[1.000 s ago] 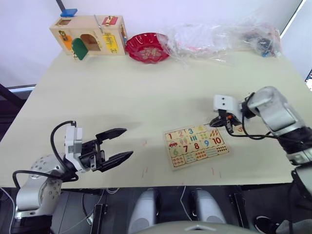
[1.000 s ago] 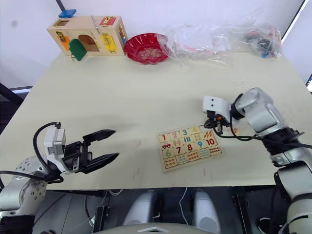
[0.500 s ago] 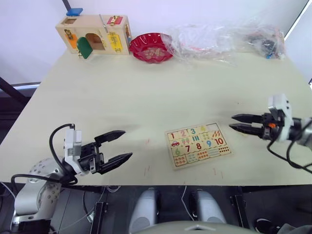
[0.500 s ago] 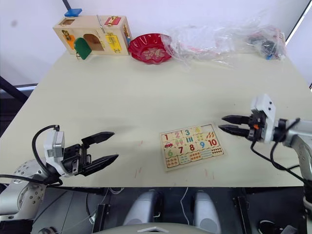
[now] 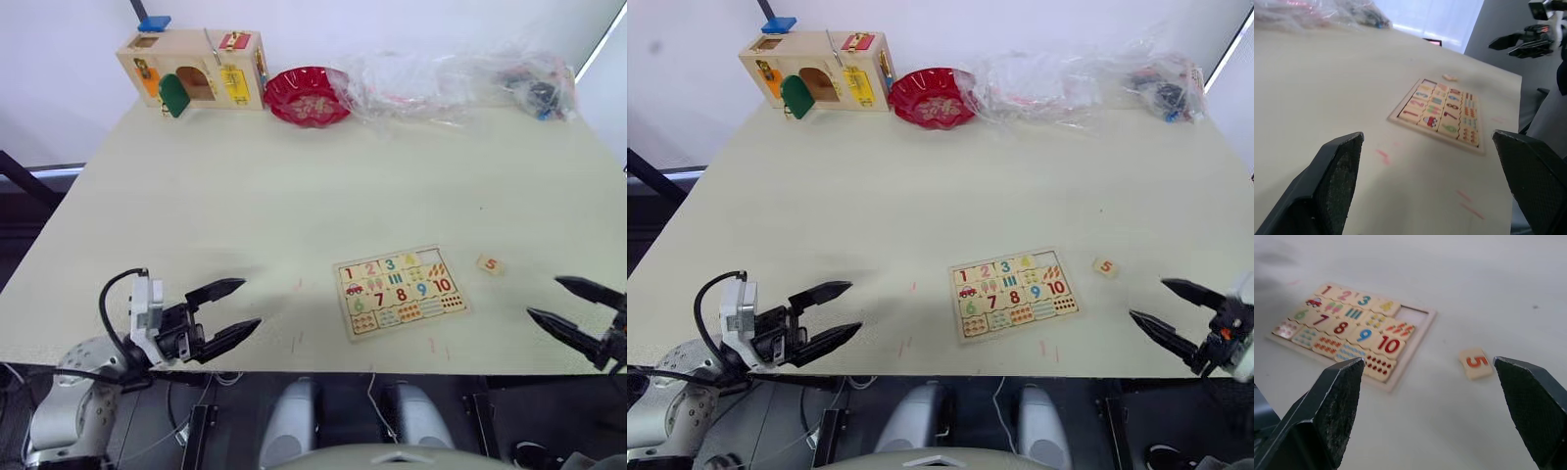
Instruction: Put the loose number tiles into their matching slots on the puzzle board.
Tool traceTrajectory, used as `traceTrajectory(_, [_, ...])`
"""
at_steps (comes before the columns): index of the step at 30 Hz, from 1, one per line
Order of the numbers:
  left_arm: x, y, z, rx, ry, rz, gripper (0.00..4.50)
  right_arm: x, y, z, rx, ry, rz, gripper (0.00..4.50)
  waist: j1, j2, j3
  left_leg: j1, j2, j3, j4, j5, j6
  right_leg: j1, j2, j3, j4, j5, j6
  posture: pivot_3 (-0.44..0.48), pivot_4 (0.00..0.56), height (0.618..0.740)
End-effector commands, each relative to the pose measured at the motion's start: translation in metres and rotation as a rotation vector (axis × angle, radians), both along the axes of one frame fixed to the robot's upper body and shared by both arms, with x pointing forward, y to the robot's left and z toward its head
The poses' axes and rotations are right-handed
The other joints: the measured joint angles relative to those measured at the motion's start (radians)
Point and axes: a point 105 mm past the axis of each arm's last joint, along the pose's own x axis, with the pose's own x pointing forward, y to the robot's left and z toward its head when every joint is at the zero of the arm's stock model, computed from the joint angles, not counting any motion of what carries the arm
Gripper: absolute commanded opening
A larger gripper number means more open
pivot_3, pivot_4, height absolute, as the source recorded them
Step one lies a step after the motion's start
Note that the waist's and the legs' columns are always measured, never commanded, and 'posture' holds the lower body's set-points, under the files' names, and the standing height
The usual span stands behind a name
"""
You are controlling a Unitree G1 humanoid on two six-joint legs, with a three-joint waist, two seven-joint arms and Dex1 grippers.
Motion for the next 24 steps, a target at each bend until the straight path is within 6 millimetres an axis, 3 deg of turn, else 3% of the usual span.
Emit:
traceTrajectory(1, [-0.003, 0.011, 0.002, 0.026, -0.023, 0.016, 4.5, -0.006, -0.006, 0.002, -0.01, -0.036, -0.03, 4.39, 0.0, 0.0, 0.0, 0.0, 0.0, 0.0, 0.0, 0.0, 0.0, 0.0, 0.0, 0.0, 0.0, 0.0, 0.0, 0.0, 0.15, 0.74])
traceTrajectory(8, [-0.003, 0.015, 0.0, 0.033, -0.026, 0.013, 4.5, -0.003, 0.0, -0.006, -0.006, -0.004, -0.02, 4.39, 0.002, 0.0, 0.0, 0.0, 0.001, 0.0, 0.001, 0.0, 0.0, 0.0, 0.0, 0.0, 0.0, 0.0, 0.0, 0.0, 0.15, 0.74])
traceTrajectory(15, [0.001, 0.006, 0.01, 0.02, -0.068, -0.084, 4.5, 0.034, 0.014, -0.008, -0.105, 0.041, 0.018, 4.39, 0.001, 0.0, 0.0, 0.001, 0.001, 0.001, 0.001, 0.0, 0.0, -0.001, 0.0, 0.001, 0.0, 0.0, 0.0, 0.0, 0.15, 0.74])
traceTrajectory(24, [0.01, -0.003, 0.025, 0.017, -0.105, -0.173, 4.5, 0.084, 0.009, -0.018, -0.192, 0.178, 0.047, 4.39, 0.002, 0.0, 0.0, 0.0, 0.0, 0.002, 0.002, 0.0, 0.0, -0.001, 0.0, 0.001, 0.0, 0.0, 0.0, 0.0, 0.15, 0.74])
